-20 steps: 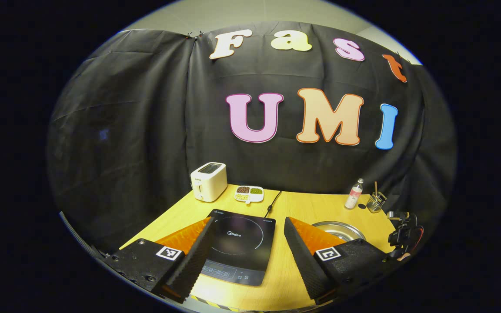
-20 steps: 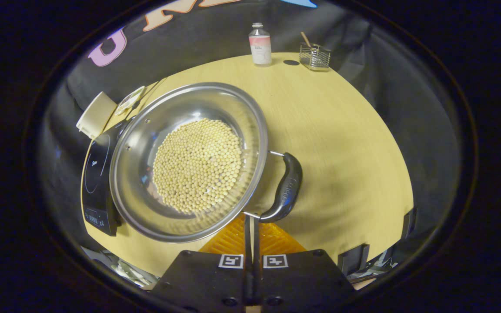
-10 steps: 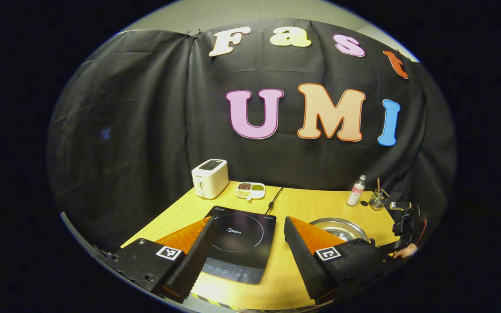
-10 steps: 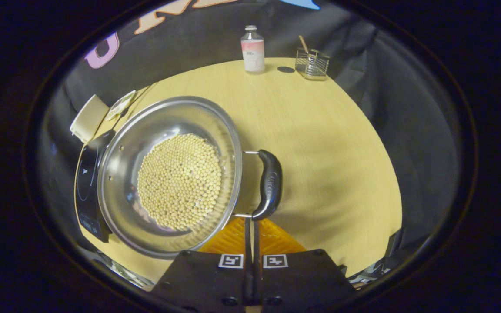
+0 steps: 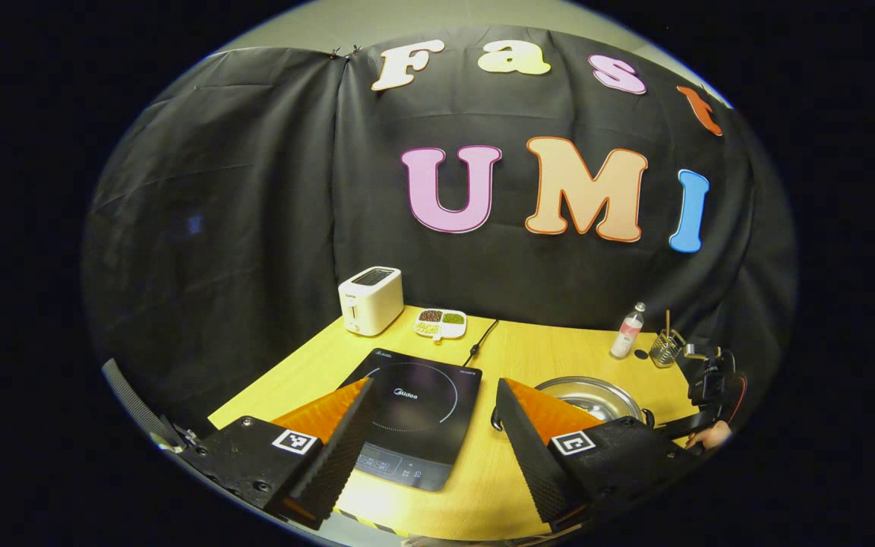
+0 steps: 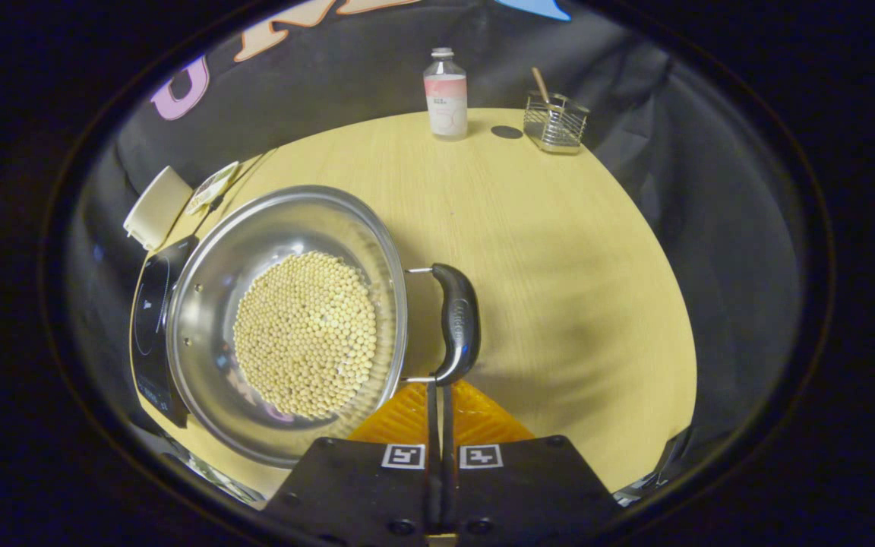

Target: First push the handle of the pot to place it horizontally, then grasp the pot with both hands and set it on the induction cooktop.

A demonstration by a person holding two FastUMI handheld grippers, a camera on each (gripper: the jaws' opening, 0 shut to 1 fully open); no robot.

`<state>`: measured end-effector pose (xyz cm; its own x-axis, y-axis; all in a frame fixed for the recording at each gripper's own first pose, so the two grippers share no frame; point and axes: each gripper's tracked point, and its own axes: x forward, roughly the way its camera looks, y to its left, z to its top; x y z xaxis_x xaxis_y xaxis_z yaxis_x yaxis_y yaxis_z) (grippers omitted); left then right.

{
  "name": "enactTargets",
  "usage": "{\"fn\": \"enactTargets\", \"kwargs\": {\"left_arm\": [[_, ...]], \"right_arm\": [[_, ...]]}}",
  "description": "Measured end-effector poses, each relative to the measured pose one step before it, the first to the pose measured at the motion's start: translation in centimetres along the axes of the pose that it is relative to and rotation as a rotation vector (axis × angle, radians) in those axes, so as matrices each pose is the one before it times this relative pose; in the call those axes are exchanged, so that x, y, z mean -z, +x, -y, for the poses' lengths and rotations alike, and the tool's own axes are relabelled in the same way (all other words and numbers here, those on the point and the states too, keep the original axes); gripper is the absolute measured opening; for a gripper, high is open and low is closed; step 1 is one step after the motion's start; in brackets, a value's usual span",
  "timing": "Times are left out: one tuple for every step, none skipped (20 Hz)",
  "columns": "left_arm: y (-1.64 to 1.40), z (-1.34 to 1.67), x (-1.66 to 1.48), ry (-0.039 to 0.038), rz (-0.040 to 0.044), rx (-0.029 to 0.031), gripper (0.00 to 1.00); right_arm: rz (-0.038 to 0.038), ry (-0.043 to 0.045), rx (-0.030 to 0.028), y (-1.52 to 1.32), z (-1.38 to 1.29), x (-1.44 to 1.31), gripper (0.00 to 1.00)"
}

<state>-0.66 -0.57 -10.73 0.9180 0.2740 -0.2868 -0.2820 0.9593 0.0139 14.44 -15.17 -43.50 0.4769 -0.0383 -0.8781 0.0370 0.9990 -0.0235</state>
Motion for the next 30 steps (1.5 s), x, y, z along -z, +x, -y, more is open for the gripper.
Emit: {"fn": "enactTargets", "kwargs": {"left_arm": [[-0.016, 0.128, 0.124, 0.00259, -0.00165, -0.00079, 0.96], [0.012, 0.213, -0.019, 0.00106, -0.00055, 0.00043, 0.96], [0.038, 0.258, 0.109, 0.00079, -0.00165, 0.00004, 0.96], [0.085, 0.227, 0.068, 0.00114, -0.00143, -0.00104, 0.96], [0.095, 0.147, 0.035, 0.00094, -0.00073, -0.00079, 0.96], [0.015, 0.184, -0.039, 0.00055, -0.00054, -0.00057, 0.96], [-0.051, 0.202, -0.083, -0.00057, 0.00442, 0.00101, 0.96], [0.000, 0.290, -0.205, -0.00249, 0.00399, 0.00147, 0.96], [-0.069, 0.158, -0.152, -0.00120, 0.00298, 0.00238, 0.96], [-0.162, 0.198, 0.068, 0.00050, 0.00095, 0.00050, 0.96], [0.030, 0.165, 0.100, 0.00115, -0.00175, 0.00072, 0.96], [0.088, 0.175, 0.246, 0.00065, -0.00415, 0.00222, 0.96], [0.064, 0.183, 0.170, -0.00109, -0.00488, 0.00201, 0.96], [0.095, 0.193, 0.089, -0.00167, -0.00570, 0.00251, 0.96], [0.178, 0.277, 0.189, -0.00224, -0.00435, 0.00379, 0.96], [0.211, 0.277, 0.188, -0.00111, -0.00702, 0.00606, 0.96], [0.264, 0.291, 0.396, 0.00161, -0.00955, 0.00767, 0.96], [0.304, 0.294, 0.292, 0.00368, -0.01151, 0.00839, 0.96], [0.430, 0.165, 0.518, 0.00234, -0.01308, 0.00637, 0.96], [0.462, 0.307, 0.396, 0.00095, -0.01309, 0.01075, 0.96], [0.448, 0.291, 0.463, 0.00054, -0.01365, 0.00953, 0.96], [0.508, 0.172, 0.304, 0.00077, -0.01244, 0.00922, 0.96], [0.486, 0.194, 0.353, 0.00053, -0.01321, 0.00820, 0.96], [0.539, 0.123, 0.242, 0.00175, -0.00916, 0.01063, 0.96], [0.602, 0.183, 0.368, 0.00288, -0.01063, 0.01133, 0.93], [0.555, -0.015, 0.390, 0.00533, -0.01716, 0.00885, 0.96], [0.612, -0.103, 0.408, 0.00326, -0.01623, 0.00712, 0.96], [0.614, -0.072, 0.320, 0.00006, -0.01624, 0.00898, 0.97], [0.690, -0.063, 0.484, -0.00036, -0.01794, 0.01166, 0.96], [0.690, -0.020, 0.251, -0.00278, -0.01335, 0.01433, 0.97]], "right_arm": [[0.00436, -0.01153, -0.00579, 0.046, -0.021, -0.084, 0.02], [0.00424, -0.01230, -0.00245, 0.155, 0.020, -0.126, 0.02], [0.00327, -0.01337, -0.00082, 0.082, 0.106, -0.152, 0.02], [0.00256, -0.00973, -0.00011, 0.093, 0.059, -0.169, 0.02], [0.00035, -0.00500, -0.00117, 0.144, 0.020, -0.223, 0.03], [0.00150, -0.00179, -0.00302, 0.037, 0.056, -0.154, 0.02], [0.00216, 0.00149, -0.00440, 0.045, -0.018, -0.178, 0.03], [0.00297, -0.00062, -0.00631, 0.166, -0.006, -0.026, 0.02], [0.00141, -0.00110, -0.00578, 0.065, -0.009, -0.161, 0.02], [0.00085, -0.00030, -0.00472, -0.003, -0.002, 0.025, 0.02], [0.00151, 0.00088, -0.00473, 0.062, 0.019, -0.052, 0.02], [-0.00356, 0.00232, -0.00721, -0.101, -0.085, 0.074, 0.02], [-0.00078, 0.00169, -0.01497, -0.321, -0.174, 0.018, 0.03], [0.00054, 0.00257, -0.01755, -0.153, -0.182, 0.127, 0.03], [-0.00089, 0.00198, -0.01548, -0.408, -0.037, 0.030, 0.03], [-0.00309, 0.00168, -0.00193, 0.012, 0.350, 0.094, 0.03], [-0.00759, 0.00157, -0.00799, -0.105, 0.258, 0.211, 0.09], [-0.01124, 0.00387, -0.00997, -0.356, 0.212, 0.262, 0.15], [-0.01038, 0.01306, -0.00644, -0.254, 0.333, 0.112, 0.29], [-0.00426, 0.01691, -0.01361, -0.386, 0.196, 0.038, 0.34], [-0.00070, 0.01537, -0.01648, -0.320, 0.020, -0.065, 0.49], [0.00056, 0.01011, -0.00277, -0.193, 0.421, 0.025, 0.55], [-0.00205, 0.01302, -0.00848, -0.104, 0.338, -0.114, 0.72], [-0.00886, 0.02304, -0.01537, -0.290, 0.152, 0.108, 0.81], [-0.00805, 0.03397, -0.02847, -0.379, -0.098, -0.250, 0.92], [-0.00127, 0.03675, -0.02089, -0.203, -0.199, -0.222, 0.94], [0.00670, 0.03420, -0.02190, -0.273, -0.242, -0.521, 1.00], [0.00753, 0.02914, -0.02764, -0.246, -0.504, -0.551, 0.93], [0.00403, 0.02539, -0.03250, -0.106, -0.607, -0.481, 1.00], [-0.00108, 0.02365, -0.03427, 0.003, -0.771, -0.310, 1.00]]}}
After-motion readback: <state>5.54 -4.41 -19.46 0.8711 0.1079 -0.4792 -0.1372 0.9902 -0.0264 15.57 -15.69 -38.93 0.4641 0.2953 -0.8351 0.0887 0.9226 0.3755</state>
